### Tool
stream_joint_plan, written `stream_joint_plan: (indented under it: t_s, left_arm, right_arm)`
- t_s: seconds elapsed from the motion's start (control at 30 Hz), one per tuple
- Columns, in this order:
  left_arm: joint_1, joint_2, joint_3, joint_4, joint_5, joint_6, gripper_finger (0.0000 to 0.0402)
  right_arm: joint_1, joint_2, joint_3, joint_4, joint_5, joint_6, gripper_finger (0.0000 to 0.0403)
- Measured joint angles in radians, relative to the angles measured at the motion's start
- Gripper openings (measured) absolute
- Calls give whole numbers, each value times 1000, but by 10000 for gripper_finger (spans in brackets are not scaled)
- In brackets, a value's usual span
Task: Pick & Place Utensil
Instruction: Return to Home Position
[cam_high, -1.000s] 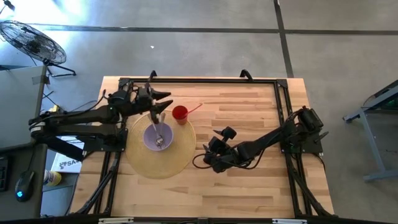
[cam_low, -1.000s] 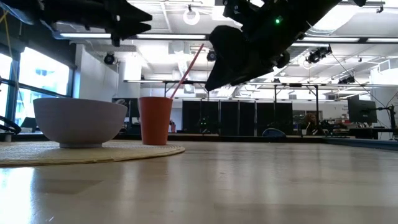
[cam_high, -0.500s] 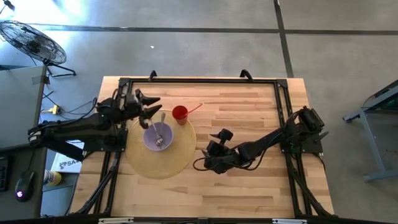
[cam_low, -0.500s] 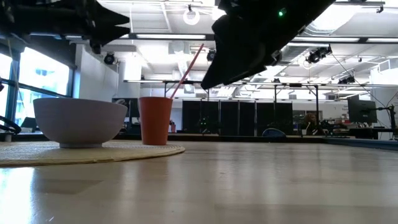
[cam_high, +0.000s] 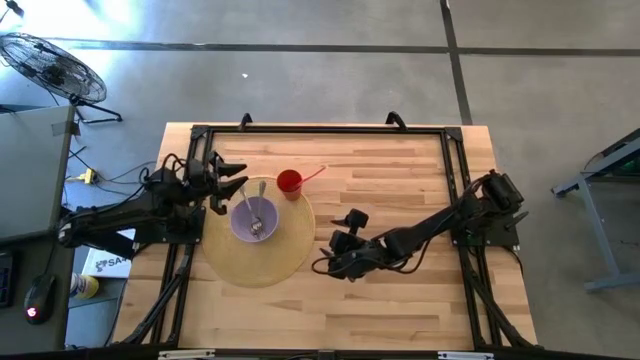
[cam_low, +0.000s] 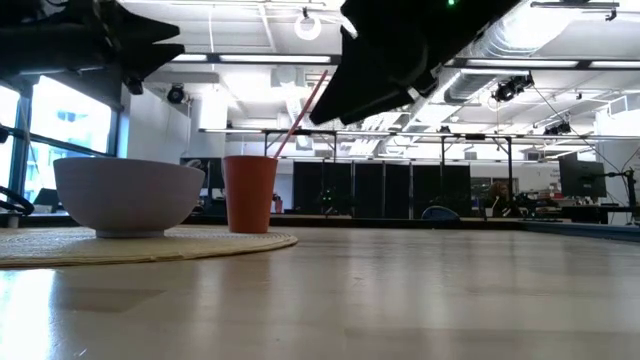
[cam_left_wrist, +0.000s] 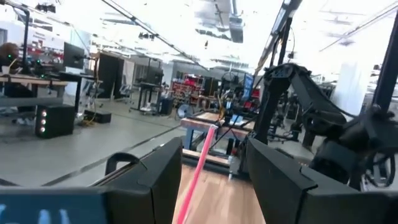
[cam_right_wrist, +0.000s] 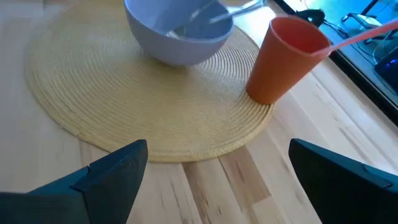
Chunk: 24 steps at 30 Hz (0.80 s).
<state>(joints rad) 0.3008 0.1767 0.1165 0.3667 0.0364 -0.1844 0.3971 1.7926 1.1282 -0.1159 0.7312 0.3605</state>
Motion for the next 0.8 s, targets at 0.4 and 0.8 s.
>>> stream_joint_plan:
  t_s: [0.4,0.8]
  left_arm:
    - [0,-170,-6,-253,71,-6,149]
    - [-4,-171,-100,-134,212,-39,7]
  right_arm:
    - [56,-137,0,-83,72,-10,385]
    - [95,-218,0,-103,99,-53,376]
